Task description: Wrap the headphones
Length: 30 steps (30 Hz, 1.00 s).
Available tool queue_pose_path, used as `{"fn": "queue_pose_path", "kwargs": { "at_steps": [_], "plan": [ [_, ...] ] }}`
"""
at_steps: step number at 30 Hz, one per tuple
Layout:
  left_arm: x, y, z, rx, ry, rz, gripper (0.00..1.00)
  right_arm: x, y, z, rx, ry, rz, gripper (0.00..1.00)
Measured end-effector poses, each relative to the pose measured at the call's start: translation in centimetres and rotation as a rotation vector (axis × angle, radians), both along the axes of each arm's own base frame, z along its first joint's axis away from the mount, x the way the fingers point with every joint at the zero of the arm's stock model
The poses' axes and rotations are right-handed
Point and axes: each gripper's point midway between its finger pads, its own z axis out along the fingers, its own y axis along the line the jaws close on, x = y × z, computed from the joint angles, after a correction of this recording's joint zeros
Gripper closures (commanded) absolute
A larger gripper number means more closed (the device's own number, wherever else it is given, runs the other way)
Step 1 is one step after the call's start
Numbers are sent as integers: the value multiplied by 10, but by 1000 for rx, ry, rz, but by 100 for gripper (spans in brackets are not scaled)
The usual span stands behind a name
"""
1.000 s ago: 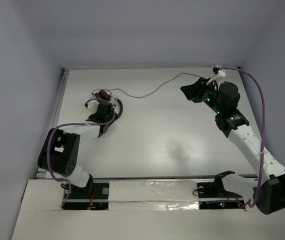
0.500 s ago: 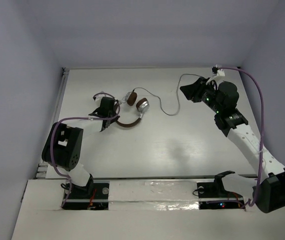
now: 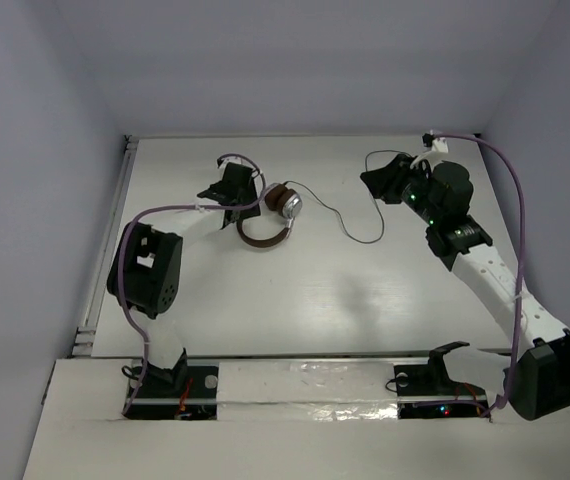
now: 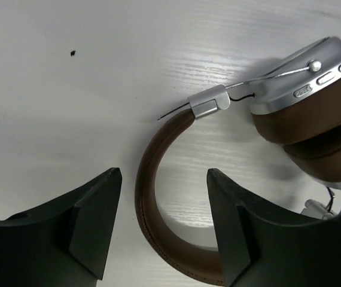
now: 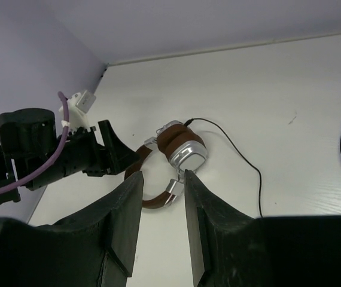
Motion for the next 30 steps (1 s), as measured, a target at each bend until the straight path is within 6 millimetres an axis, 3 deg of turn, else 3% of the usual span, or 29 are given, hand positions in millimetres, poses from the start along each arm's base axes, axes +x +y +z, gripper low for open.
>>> {"fn": "queue_pose_path", "kwargs": {
  "at_steps": [4,10,15,19,26,30],
  "plan": [
    [-5,1,14,-21,-50,21,43,0,-1,2,1,-6,-4,61],
    [-68,1,24,-121,-104,91,46,0,-1,2,0,-4,-5,60],
    [-105,-8,2,-249,-73,199,46,-1,0,2,1,-4,4,60],
    [-106,-11,-4,-273,-71,287,44,-3,2,2,1,-4,19,60],
    [-84,-12,-1,-292,-125,388,43,-6,6,2,0,-6,48,59],
    [-76,-13,-12,-273,-113,412,45,-7,7,2,-1,-6,54,59]
  ]
}}
